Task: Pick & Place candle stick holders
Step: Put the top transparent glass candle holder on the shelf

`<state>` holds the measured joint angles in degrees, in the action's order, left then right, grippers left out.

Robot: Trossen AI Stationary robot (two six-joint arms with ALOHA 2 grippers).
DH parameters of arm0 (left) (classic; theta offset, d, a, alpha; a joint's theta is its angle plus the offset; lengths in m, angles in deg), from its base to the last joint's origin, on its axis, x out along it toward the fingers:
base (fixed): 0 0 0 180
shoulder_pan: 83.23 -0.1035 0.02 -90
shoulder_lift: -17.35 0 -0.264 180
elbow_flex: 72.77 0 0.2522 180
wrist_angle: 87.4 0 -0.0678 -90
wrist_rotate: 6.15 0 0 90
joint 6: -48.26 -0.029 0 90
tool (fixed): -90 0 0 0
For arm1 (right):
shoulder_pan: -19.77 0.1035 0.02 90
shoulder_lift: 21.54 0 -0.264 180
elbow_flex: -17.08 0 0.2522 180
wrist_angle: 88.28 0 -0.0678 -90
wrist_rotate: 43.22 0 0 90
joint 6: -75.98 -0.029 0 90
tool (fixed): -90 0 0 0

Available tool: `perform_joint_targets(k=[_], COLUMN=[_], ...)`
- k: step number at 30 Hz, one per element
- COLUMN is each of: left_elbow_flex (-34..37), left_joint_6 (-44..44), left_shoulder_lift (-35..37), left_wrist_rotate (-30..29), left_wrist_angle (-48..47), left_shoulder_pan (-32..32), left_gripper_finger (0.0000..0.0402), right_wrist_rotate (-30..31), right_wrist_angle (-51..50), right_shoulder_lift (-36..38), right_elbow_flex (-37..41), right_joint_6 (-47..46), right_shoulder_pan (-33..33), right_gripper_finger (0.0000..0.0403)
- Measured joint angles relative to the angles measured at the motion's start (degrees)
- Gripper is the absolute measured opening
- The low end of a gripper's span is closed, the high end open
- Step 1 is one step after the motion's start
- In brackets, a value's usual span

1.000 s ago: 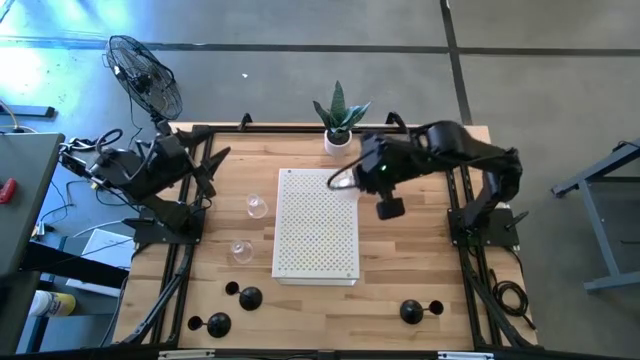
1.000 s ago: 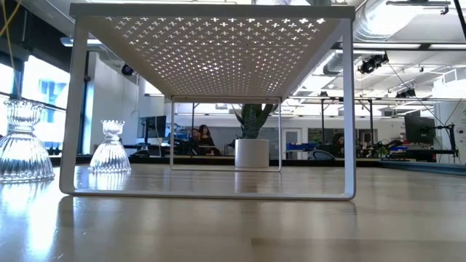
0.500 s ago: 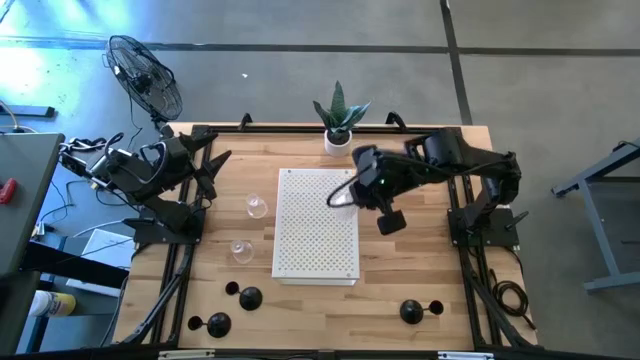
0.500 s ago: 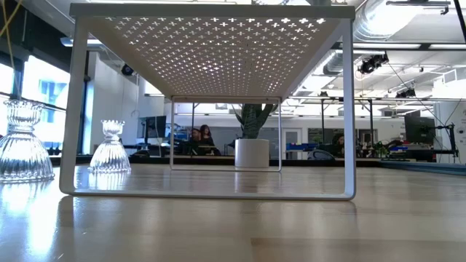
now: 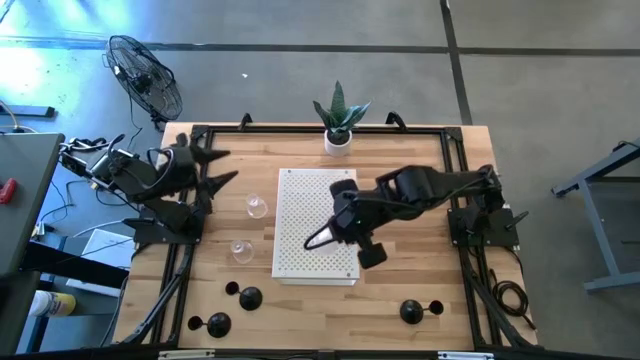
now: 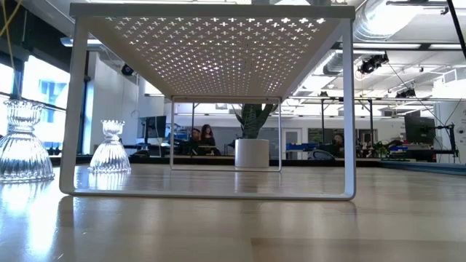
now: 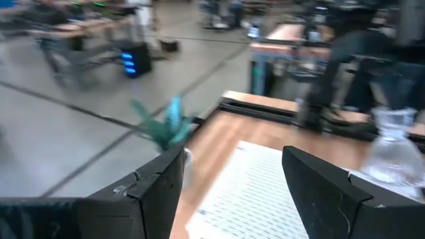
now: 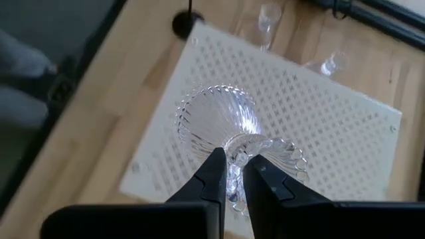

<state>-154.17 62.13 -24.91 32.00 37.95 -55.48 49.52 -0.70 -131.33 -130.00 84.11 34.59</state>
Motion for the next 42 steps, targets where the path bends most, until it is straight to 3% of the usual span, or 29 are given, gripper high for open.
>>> perform_joint_targets(k=[5,10,16,26,35,42], left_elbow_flex=[0.0,0.0,0.0,0.0,0.0,0.0], left_joint_6=[0.0,0.0,0.0,0.0,0.0,0.0], left_shoulder_lift=[0.0,0.0,0.0,0.0,0.0,0.0], left_wrist_rotate=[7.9,14.0,18.5,18.8,19.0,19.0], left_wrist_angle=[0.0,0.0,0.1,0.1,0.1,0.1], left_shoulder_pan=[0.0,0.0,0.0,0.0,0.0,0.0], left_gripper_finger=[0.0250,0.0250,0.0250,0.0250,0.0250,0.0250], right_wrist_rotate=[0.6,5.9,5.7,6.4,8.7,6.1], right_wrist_angle=[5.1,5.0,4.4,4.7,-1.0,-3.6], right_shoulder_lift=[-0.1,-0.3,-2.2,-6.3,-6.7,-6.7], right_elbow_flex=[0.0,0.0,0.0,0.0,0.0,0.0], right_joint_6=[-6.1,-11.6,-17.5,-22.1,-26.2,-29.3], right_shoulder_pan=[-0.1,0.3,1.5,3.7,3.7,3.7], right_gripper_finger=[0.0024,0.0025,0.0025,0.0026,0.0025,0.0026])
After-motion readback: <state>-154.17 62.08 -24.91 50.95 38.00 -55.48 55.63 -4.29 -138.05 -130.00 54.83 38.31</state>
